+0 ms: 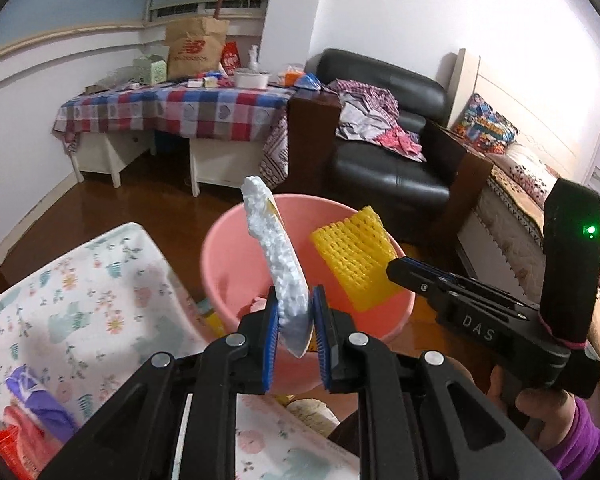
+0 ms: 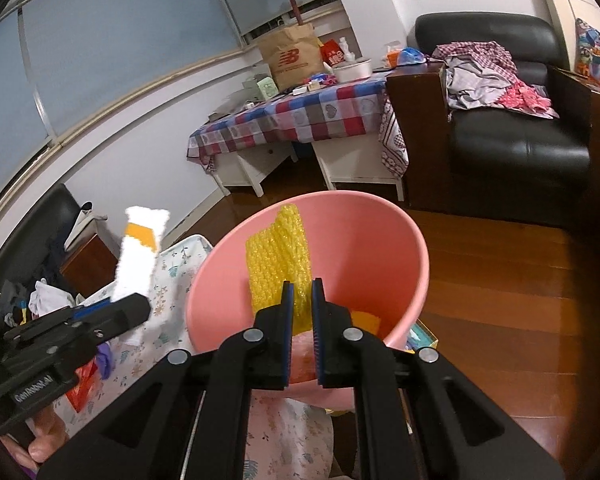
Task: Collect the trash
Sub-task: 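Carry the foam strip and yellow pad over the pink bucket and open both grippers, then move both open grippers back over the trash on the table, then grasp the red-printed clear bag with the left gripper while the right approaches the purple bundle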
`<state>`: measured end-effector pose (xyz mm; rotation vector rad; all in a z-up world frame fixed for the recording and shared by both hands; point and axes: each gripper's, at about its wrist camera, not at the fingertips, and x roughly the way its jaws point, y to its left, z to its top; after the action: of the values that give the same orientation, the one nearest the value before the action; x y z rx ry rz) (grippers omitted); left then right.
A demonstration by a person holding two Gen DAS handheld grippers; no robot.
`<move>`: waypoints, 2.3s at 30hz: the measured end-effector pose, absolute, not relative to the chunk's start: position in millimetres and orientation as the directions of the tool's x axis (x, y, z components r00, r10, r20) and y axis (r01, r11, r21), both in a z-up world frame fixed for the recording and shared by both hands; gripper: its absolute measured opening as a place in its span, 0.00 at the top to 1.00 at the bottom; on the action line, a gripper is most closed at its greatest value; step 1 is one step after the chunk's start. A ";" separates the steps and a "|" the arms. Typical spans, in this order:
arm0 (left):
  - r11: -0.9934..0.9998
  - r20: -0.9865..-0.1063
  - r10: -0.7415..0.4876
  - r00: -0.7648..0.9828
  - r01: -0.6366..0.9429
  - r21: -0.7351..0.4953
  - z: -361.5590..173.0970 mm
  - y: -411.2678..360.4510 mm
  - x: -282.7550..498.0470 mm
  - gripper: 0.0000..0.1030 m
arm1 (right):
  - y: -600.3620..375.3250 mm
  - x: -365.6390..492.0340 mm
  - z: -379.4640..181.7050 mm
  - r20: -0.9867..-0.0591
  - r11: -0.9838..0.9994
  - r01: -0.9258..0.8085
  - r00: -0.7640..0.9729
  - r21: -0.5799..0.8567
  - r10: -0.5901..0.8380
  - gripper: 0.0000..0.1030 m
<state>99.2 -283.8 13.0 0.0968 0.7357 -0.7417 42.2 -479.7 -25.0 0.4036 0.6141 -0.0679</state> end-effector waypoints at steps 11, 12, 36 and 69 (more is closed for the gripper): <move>0.725 -0.655 -0.589 0.472 0.667 -0.171 6.3 -305.7 99.5 0.59 | -480.5 41.8 -29.8 -0.580 0.911 0.210 0.813 0.354 0.038 0.91; 0.725 -0.653 -0.591 0.474 0.667 -0.172 7.1 -305.0 99.5 0.59 | -480.5 42.1 -29.8 -0.581 0.911 0.212 0.813 0.354 0.036 0.91; 0.761 -0.568 -0.605 0.557 0.614 -0.208 45.5 -236.8 79.3 0.51 | -451.3 43.6 -14.5 -0.567 0.932 0.122 0.817 0.342 0.102 0.72; 0.981 -0.732 -0.193 0.654 0.145 -0.129 -27.0 -12.6 35.9 0.51 | -277.3 59.0 -35.7 -0.666 0.882 -0.358 0.581 0.308 0.468 0.71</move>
<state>35.9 -12.6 -27.0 -0.0609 0.8364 -0.1919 59.0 -277.3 -35.7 0.1457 0.8195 0.4842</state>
